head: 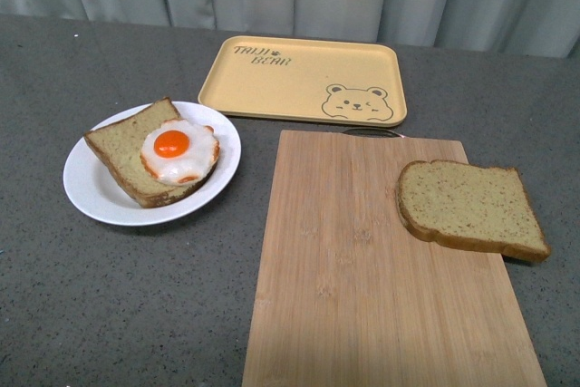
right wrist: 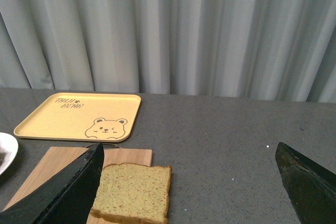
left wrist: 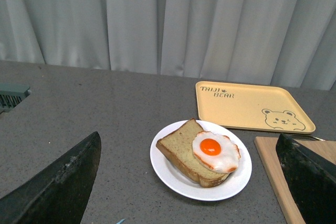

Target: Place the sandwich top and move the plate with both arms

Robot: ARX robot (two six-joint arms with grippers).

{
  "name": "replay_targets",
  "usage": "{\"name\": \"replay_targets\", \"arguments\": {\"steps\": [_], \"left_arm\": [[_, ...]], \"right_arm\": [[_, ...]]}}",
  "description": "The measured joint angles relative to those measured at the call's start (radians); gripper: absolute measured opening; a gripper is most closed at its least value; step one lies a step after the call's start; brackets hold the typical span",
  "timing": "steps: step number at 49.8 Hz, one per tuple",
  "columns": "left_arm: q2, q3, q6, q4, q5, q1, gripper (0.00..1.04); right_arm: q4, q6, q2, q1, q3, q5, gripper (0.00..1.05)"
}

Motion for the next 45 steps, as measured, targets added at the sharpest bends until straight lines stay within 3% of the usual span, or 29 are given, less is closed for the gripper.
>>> {"name": "replay_targets", "arguments": {"steps": [45], "left_arm": [[0.0,0.0,0.0,0.0,0.0,0.0,0.98]], "right_arm": [[0.0,0.0,0.0,0.0,0.0,0.0,0.95]]}}
